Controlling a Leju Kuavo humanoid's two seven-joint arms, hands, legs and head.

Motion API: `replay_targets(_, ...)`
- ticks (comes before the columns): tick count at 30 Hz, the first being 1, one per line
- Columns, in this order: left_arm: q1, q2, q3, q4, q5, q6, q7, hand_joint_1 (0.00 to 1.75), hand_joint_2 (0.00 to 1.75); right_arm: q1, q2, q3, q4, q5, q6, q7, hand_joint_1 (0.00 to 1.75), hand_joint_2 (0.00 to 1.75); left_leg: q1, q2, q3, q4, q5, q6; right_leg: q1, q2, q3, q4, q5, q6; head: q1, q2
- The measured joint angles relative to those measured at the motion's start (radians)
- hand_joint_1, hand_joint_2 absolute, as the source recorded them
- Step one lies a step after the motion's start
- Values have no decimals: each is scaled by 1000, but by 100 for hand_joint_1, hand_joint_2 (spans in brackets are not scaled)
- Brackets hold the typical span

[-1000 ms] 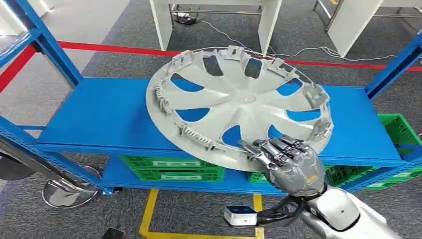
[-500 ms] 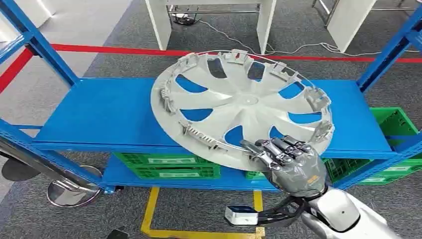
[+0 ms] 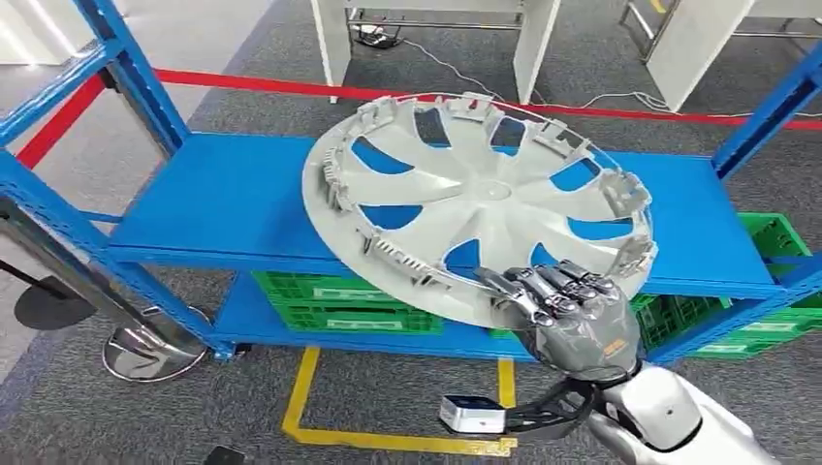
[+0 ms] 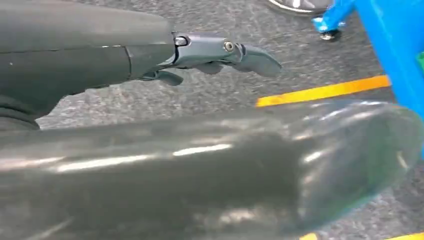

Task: Take the parts from the cabinet and place them on the table.

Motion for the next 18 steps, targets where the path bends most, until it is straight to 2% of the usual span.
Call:
replay_targets(1, 0, 2, -4, 0, 3, 3, 2, 0, 0, 1, 2, 1, 0, 0, 1, 0, 175, 175, -3, 0, -14, 1, 10, 3, 1, 2, -24, 85, -55, 1, -1, 0)
replay_targets(2, 0, 4, -11, 0, 4, 5, 2, 0, 0, 1, 3, 1, 0, 0, 2, 0, 175, 175, -7, 0, -28, 2, 20, 6, 1, 3, -44, 161, -90, 2, -2, 0)
replay_targets(3, -1, 5, -17, 0, 12, 7, 6, 0, 0, 2, 3, 1, 0, 2, 3, 0, 175, 175, -10, 0, -42, 3, 29, 8, 2, 3, -51, 213, -99, 1, -1, 0)
replay_targets(4, 1, 6, -19, -1, 15, 11, 11, 0, 0, 2, 3, 2, 0, 3, 5, 1, 175, 175, -14, 0, -54, 3, 38, 8, 3, 3, -38, 216, -81, -3, -2, 0)
replay_targets(5, 1, 8, -24, -3, 23, 16, 19, 0, 0, 2, 4, 2, 0, 4, 9, 3, 175, 175, -16, 0, -64, 4, 46, 8, 5, 3, -7, 184, -48, -7, -1, 0)
replay_targets(6, 2, 11, -29, -7, 27, 21, 28, 0, 0, 1, 6, 3, 0, 5, 15, 6, 175, 175, -18, -2, -74, 5, 54, 6, 9, 3, 49, 106, -6, -14, -2, 0)
replay_targets(7, 2, 14, -34, -11, 32, 26, 36, 0, 0, 0, 8, 3, 0, 5, 21, 10, 175, 175, -19, -4, -81, 5, 61, 4, 13, 4, 111, 16, 16, -23, -1, 0)
replay_targets(8, 3, 18, -39, -18, 36, 36, 48, 0, 0, -4, 11, 3, 0, 5, 28, 13, 175, 175, -19, -5, -87, 8, 68, 0, 19, 6, 170, -73, 5, -32, -2, 0)
replay_targets(9, 4, 22, -41, -25, 41, 44, 57, 0, 0, -6, 14, 4, 0, 4, 34, 17, 175, 175, -24, -5, -94, 12, 75, -5, 19, 6, 209, -128, -6, -31, -3, 0)
replay_targets(11, 9, 31, -44, -35, 44, 52, 71, 0, 0, -9, 19, 7, 0, 2, 40, 23, 175, 175, -20, -5, -103, 12, 92, -16, 24, 7, 202, -137, -11, -29, -1, 0)
replay_targets(12, 12, 34, -47, -39, 47, 54, 74, 0, 0, -9, 23, 8, 0, 2, 42, 23, 175, 175, -21, -6, -107, 11, 102, -22, 24, 6, 193, -136, -4, -35, -3, 0)
replay_targets(13, 15, 41, -48, -42, 47, 56, 74, 0, 0, -9, 23, 8, 1, 1, 43, 23, 175, 175, -21, -7, -113, 16, 94, -26, 13, 1, 175, -142, 11, -47, 1, 0)
replay_targets(14, 19, 40, -51, -45, 48, 56, 74, 0, 0, -11, 24, 9, 1, 1, 45, 23, 175, 175, -19, -5, -123, 34, 54, -36, 14, -1, 175, -142, 18, -58, -1, 0)
replay_targets(15, 21, 44, -54, -50, 48, 56, 75, 0, 0, -11, 29, 10, 1, 0, 45, 23, 175, 175, -14, -5, -138, 88, -9, -44, 14, -3, 162, -141, 30, -63, -6, 0)
replay_targets(16, 21, 47, -56, -50, 49, 56, 76, 0, 0, -10, 32, 11, 1, 0, 45, 23, 175, 175, -9, -4, -157, 167, -70, -53, 15, -4, 149, -140, 41, -63, -5, 0)
replay_targets(17, 20, 48, -58, -51, 49, 56, 76, 0, 0, -10, 32, 11, 1, 0, 45, 23, 175, 175, -6, -4, -177, 254, -114, -59, 15, -7, 135, -138, 52, -63, -5, 0)
replay_targets(18, 19, 49, -59, -51, 49, 56, 77, 0, 0, -10, 32, 11, 2, 0, 46, 23, 175, 175, -3, -4, -186, 318, -130, -64, 15, -10, 121, -134, 61, -63, -6, 0)
